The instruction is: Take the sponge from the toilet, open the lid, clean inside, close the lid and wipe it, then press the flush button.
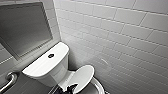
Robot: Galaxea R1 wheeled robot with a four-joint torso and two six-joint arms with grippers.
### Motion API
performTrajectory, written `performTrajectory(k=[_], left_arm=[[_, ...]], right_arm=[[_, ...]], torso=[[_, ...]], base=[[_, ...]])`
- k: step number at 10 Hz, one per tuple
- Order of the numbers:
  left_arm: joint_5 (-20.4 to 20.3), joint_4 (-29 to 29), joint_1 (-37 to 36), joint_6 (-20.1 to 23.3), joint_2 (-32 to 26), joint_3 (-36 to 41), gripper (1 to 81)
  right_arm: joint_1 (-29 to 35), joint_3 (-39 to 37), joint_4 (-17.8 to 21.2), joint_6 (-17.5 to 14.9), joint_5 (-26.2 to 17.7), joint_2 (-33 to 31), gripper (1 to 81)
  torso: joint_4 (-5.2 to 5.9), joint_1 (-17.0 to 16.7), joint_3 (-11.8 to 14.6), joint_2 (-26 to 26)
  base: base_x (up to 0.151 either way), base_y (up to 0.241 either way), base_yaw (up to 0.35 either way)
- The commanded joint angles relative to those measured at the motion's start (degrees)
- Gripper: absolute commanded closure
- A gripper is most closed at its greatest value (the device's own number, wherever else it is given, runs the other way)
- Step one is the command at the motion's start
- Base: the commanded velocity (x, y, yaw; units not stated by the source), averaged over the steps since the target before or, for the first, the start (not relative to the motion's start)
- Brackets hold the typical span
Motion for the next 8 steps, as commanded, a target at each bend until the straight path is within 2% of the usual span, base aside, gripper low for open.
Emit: performTrajectory(k=[1, 3, 5, 8], left_arm=[[-6.0, -5.2, -9.6, 1.2, -2.0, 2.5, 1.0], [-6.0, -10.5, -9.6, -1.1, -4.3, 3.8, 1.0], [-6.1, -10.5, -9.6, -7.5, -7.7, 4.6, 1.0], [-8.0, -10.4, -8.6, -10.5, -12.3, 5.3, 1.0]], right_arm=[[-1.0, 0.1, 0.5, 0.0, -4.2, -0.6, 81.1], [-1.0, 0.1, 0.5, 0.0, -4.2, -0.5, 81.1], [-1.0, 0.1, 0.5, 0.0, -4.2, -0.3, 81.1], [-1.1, 0.1, 0.5, 0.0, -4.1, -0.2, 81.1]], torso=[[0.00, 0.0, 0.0, 0.0], [0.00, 0.0, 0.0, 0.0], [0.00, 0.0, 0.0, 0.0], [0.00, 0.0, 0.0, 0.0]], base=[[0.000, 0.000, 0.000], [0.000, 0.000, 0.000], [0.000, 0.000, 0.000], [0.000, 0.000, 0.000]])
